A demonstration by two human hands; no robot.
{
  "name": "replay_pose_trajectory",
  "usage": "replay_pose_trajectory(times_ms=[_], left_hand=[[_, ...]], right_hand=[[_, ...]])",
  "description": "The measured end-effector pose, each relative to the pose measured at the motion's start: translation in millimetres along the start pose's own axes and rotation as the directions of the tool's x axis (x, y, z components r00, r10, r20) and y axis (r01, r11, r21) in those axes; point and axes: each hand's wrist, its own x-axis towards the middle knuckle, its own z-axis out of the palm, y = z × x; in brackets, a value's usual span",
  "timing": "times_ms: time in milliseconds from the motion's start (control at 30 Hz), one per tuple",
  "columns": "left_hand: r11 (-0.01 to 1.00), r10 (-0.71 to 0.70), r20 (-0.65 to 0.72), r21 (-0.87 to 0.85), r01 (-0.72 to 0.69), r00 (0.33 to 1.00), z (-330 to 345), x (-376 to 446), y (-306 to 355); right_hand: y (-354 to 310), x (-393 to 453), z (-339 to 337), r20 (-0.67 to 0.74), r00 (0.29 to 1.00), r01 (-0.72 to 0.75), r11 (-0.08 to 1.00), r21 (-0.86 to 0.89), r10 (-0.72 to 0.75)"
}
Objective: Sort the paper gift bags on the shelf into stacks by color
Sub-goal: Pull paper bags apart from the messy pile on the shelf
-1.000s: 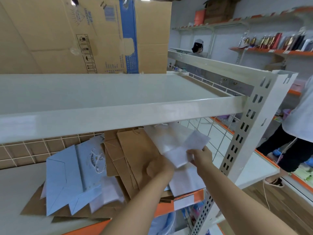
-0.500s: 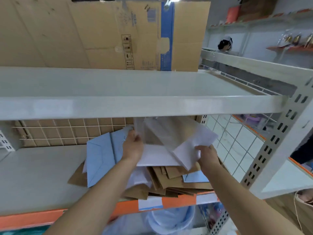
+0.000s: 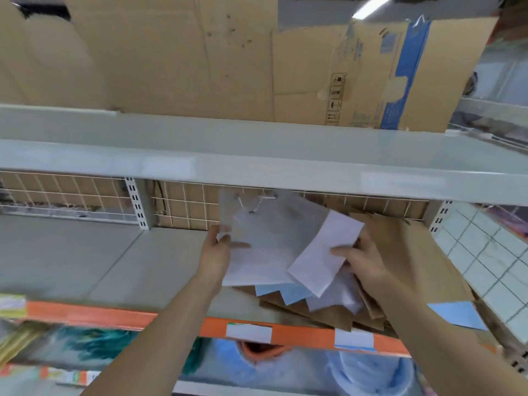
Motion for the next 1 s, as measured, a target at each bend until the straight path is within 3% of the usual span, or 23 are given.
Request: replay_pose_trajectory(times_ms=[167,333,467,600,767,1000], left_hand=[[0.999,-0.034,-0.025,-0.031,0.034,0.999,-93.4,19.4,-2.0],[0.999,-0.047,-0.033,-0.012,0.046,0.998,-188.7,36.4,-5.6],[1.000,-0.015,-0.040,0.010,0.016,0.999,-257.3,46.8,-8.5],[0.996,0.002,-0.023,0.092,0.000,1.000,-321.0,53.3,-11.8],[0.973,-0.006,-0.128,0.229,0.036,0.992,-397.2,67.0,-17.1],[0.964,-0.103,-0.343,0.197,0.179,0.933,-493.7,92.3,-23.5]], right_hand=[[-7.4,-3.8,89.0,-0.056,0.971,-0.216,0.953,0.213,0.233],[-9.4,-22.7,178.2,-0.125,0.968,-0.189,0.960,0.208,0.218],[-2.6,-40.2,236.1,-0.026,0.965,-0.259,0.962,0.089,0.263],[7.3,-60.6,297.6,0.138,0.899,-0.381,0.898,-0.218,0.415],[8.9,-66.4,359.9,0.351,0.846,-0.340,0.912,-0.228,0.402],[11.8,-41.2,425.6,0.381,0.857,-0.341,0.936,-0.082,0.346]])
